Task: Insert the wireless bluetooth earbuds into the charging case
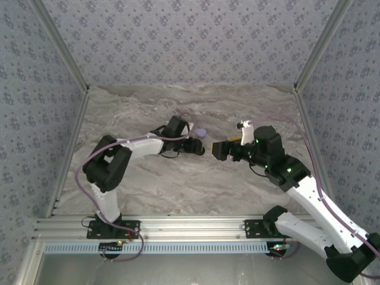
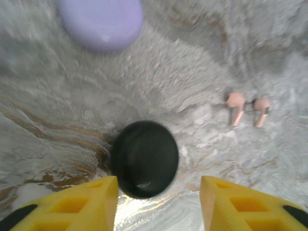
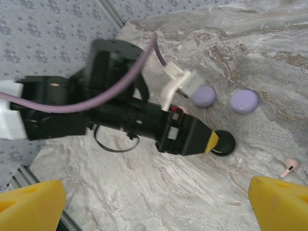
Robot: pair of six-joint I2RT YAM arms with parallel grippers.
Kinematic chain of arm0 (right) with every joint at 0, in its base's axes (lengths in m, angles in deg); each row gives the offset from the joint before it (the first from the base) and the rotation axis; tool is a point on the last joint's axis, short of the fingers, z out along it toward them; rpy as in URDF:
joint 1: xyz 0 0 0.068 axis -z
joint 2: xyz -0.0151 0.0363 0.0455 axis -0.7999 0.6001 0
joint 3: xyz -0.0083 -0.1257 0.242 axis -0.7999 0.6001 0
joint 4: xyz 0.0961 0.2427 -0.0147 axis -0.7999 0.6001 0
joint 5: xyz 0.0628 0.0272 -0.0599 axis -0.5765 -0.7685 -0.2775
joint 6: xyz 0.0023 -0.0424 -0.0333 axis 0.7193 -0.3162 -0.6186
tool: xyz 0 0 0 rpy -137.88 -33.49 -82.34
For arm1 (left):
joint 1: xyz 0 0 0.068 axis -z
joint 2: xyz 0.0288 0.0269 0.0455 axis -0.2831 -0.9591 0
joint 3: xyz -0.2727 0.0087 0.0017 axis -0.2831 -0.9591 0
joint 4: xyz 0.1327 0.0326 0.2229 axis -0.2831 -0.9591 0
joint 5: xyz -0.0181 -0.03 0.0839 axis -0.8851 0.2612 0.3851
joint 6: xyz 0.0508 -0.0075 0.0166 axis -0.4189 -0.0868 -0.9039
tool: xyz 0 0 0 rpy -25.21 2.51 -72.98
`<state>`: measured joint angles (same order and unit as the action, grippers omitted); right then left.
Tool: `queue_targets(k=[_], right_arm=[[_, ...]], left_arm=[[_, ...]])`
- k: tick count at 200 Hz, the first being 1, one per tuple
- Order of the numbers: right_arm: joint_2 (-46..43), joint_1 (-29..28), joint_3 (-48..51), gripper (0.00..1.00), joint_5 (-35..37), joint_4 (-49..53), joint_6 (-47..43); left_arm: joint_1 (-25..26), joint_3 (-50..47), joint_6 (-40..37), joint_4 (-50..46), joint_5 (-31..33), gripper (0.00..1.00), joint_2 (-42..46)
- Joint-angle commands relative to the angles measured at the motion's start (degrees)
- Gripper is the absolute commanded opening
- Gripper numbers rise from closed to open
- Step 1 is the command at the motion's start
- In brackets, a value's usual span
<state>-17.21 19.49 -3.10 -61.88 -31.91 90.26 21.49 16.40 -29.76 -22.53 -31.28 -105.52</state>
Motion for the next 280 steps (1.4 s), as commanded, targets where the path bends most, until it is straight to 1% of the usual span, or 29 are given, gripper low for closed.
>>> queue_targets(k=[1, 24, 36, 58, 69, 77, 88, 103, 125, 143, 163, 184, 190, 217, 228, 246, 280], right_arm=[[3.2, -0.5, -5.0, 1.00, 1.0, 5.8, -3.8], [8.7, -1.5, -9.1, 1.00, 3.6, 8.3, -7.9], [12.4, -2.5, -11.6, 1.00, 4.7, 9.3, -12.2], [19.6, -4.0, -15.4, 1.00, 4.3, 11.5, -24.3], [23.7, -4.3, -18.9, 1.00, 4.1, 12.2, -29.5], [26.7, -4.3, -20.7, 1.00, 3.8, 12.9, -32.0], [31.1, -4.3, -23.9, 1.00, 3.4, 14.2, -32.9], [38.0, -4.6, -29.5, 1.00, 3.2, 16.6, -28.8], [47.0, -5.7, -36.1, 1.00, 5.7, 18.8, -16.8], [53.2, -7.5, -39.7, 0.98, 7.7, 19.1, -8.7], [60.3, -10.0, -43.5, 0.95, 11.1, 18.8, -3.0], [66.2, -12.2, -47.2, 0.95, 16.4, 19.0, 2.0], [67.6, -12.6, -48.0, 0.93, 17.8, 18.8, 3.1], [74.1, -13.9, -53.4, 0.90, 21.4, 19.8, 7.4], [77.0, -14.4, -56.6, 0.89, 22.4, 21.4, 8.6], [81.0, -15.1, -60.8, 0.85, 23.4, 24.0, 10.6], [85.4, -15.3, -63.9, 0.79, 23.9, 24.3, 13.8]], left_arm=[[-1.6, 0.2, -2.9, -2.1, 1.1, 0.52, 8.1], [-3.6, -2.2, -4.2, -3.3, 1.9, 0.57, 14.9], [-5.2, -4.0, -4.4, -3.9, 2.6, 0.59, 18.9], [-9.5, -8.0, -3.8, -4.9, 2.7, 0.65, 26.4], [-12.0, -10.0, -3.4, -5.8, 2.8, 0.68, 29.9], [-13.9, -11.2, -3.3, -6.7, 2.8, 0.70, 32.5], [-16.5, -13.0, -3.3, -8.0, 3.1, 0.73, 35.9], [-20.1, -15.4, -2.8, -9.4, 3.4, 0.77, 40.3], [-24.9, -19.1, -0.6, -11.3, 5.2, 0.83, 46.1], [-27.5, -21.5, 0.7, -12.6, 7.8, 0.88, 50.0], [-29.5, -22.9, 1.2, -14.7, 10.0, 0.91, 52.8], [-30.9, -23.0, 0.6, -17.5, 11.1, 0.92, 54.7], [-31.1, -23.0, 0.2, -18.2, 11.4, 0.92, 55.2], [-31.9, -23.1, -1.4, -20.8, 12.2, 0.93, 56.9], [-32.0, -23.6, -1.5, -21.0, 12.2, 0.93, 57.5], [-32.1, -24.0, -1.7, -21.3, 12.0, 0.94, 58.1], [-32.2, -24.3, -2.3, -21.9, 11.0, 0.95, 58.2]])
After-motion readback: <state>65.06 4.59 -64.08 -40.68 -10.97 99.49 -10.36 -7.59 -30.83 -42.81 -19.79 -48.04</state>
